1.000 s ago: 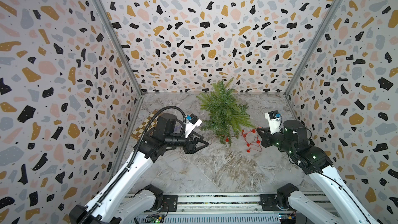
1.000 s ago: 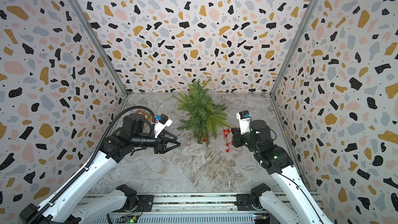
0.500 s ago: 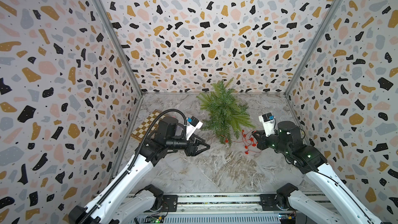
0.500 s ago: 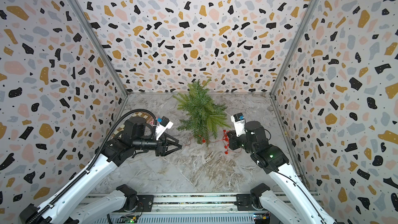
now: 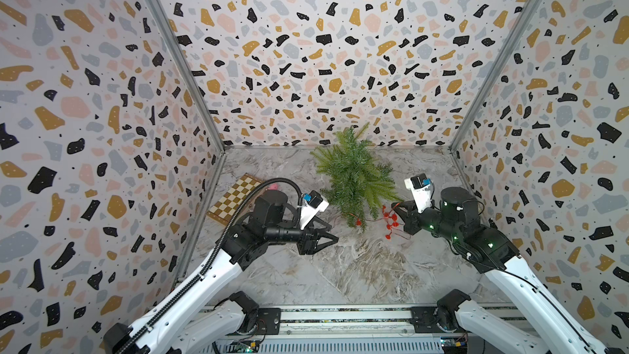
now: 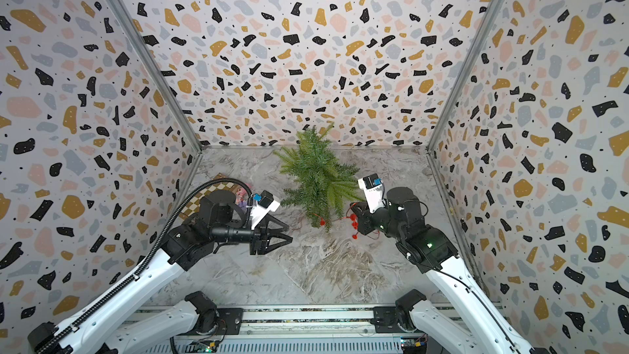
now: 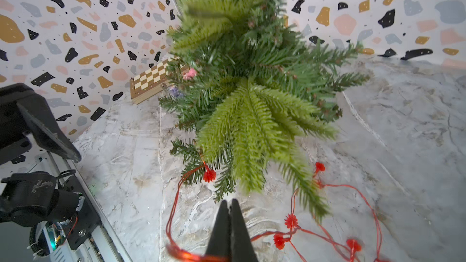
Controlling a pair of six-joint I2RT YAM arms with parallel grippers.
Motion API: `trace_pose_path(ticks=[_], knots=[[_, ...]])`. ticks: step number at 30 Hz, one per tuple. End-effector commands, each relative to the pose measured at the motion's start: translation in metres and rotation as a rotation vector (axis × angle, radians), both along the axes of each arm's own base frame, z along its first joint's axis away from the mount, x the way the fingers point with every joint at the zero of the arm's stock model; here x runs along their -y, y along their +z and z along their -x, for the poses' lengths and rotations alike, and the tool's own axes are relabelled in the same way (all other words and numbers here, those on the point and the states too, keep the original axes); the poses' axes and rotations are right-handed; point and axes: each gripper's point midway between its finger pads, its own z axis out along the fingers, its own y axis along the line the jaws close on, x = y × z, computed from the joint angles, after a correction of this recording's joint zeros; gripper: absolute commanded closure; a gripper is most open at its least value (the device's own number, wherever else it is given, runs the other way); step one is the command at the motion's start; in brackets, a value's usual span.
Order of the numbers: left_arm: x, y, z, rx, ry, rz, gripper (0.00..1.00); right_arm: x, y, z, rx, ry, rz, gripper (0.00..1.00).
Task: Remove string lights from the small christmas tree
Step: Remove the light string from the Christmas tree.
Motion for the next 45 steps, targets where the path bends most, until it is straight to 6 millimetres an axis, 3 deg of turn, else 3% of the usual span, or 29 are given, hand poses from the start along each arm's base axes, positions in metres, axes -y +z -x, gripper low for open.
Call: trace_pose_path(ticks=[1,5,11,16,20,24,31,45], knots=[[0.012,0.023,0.0,0.254,-0.14,0.028,0.45,-0.008,0.034,-0.003,0.089,0.038,-0.031,1.0],[0.03,0.035,-0.003,0.4,-0.254,0.058,0.45,-0.008,0.049,-0.006,0.12,0.034,-0.035,1.0],[0.064,0.03,-0.004,0.547,-0.351,0.026,0.42,-0.008,0.068,-0.009,0.168,0.031,-0.031,1.0],[0.083,0.025,-0.024,0.6,-0.33,-0.009,0.46,-0.01,0.074,-0.009,0.188,0.047,-0.027,1.0],[0.089,0.031,-0.044,0.664,-0.262,-0.023,0.52,-0.01,0.079,-0.007,0.201,0.055,-0.029,1.0],[0.093,0.032,-0.049,0.703,-0.26,-0.012,0.43,-0.009,0.084,-0.004,0.219,0.061,-0.034,1.0],[0.105,0.032,-0.065,0.72,-0.234,0.002,0.43,-0.012,0.082,-0.004,0.214,0.072,-0.036,1.0],[0.121,0.035,-0.087,0.729,-0.196,-0.005,0.57,-0.016,0.087,-0.005,0.223,0.087,-0.052,1.0]])
